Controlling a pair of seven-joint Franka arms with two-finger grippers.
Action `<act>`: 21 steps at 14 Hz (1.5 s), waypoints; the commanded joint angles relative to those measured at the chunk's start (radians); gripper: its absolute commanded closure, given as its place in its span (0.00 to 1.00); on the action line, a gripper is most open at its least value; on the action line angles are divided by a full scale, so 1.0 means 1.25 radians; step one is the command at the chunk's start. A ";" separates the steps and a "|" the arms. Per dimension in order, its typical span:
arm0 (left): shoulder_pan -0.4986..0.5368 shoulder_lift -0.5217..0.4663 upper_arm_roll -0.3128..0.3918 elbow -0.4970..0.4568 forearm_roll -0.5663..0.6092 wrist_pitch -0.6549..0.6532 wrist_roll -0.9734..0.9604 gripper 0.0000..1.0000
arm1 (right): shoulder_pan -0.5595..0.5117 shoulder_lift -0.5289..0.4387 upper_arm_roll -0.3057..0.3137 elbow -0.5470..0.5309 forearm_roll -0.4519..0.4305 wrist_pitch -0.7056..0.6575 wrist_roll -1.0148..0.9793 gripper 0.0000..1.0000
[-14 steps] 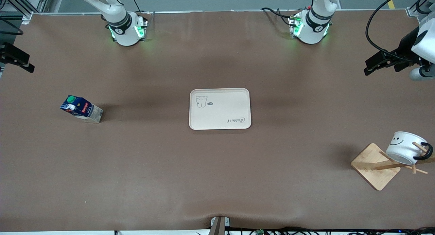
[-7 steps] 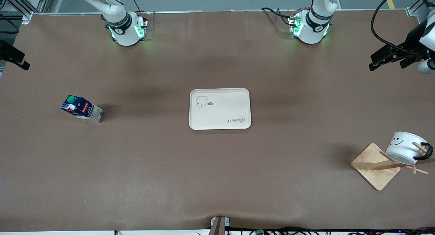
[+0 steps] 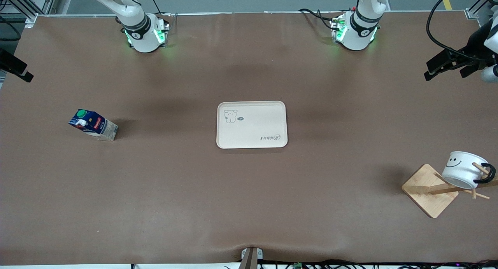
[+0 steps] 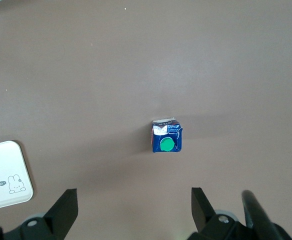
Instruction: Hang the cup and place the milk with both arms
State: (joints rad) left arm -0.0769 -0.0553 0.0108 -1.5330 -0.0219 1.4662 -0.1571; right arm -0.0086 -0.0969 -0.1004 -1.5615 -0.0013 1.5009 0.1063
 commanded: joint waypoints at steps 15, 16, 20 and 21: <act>-0.001 -0.008 -0.006 0.027 0.068 -0.055 0.008 0.00 | -0.005 0.004 0.005 0.007 -0.008 -0.009 0.009 0.00; -0.001 -0.007 -0.005 0.031 0.068 -0.059 0.008 0.00 | -0.007 0.004 0.005 0.007 -0.008 -0.009 0.008 0.00; 0.001 -0.008 -0.001 0.032 0.062 -0.059 0.012 0.00 | -0.007 0.005 0.005 0.006 -0.008 -0.009 0.008 0.00; 0.003 -0.008 0.000 0.040 0.057 -0.060 0.012 0.00 | -0.007 0.005 0.005 0.007 -0.008 -0.009 0.009 0.00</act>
State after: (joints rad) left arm -0.0770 -0.0564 0.0102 -1.4994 0.0428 1.4094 -0.1570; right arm -0.0086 -0.0943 -0.0996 -1.5620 -0.0014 1.4986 0.1064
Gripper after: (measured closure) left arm 0.000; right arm 0.000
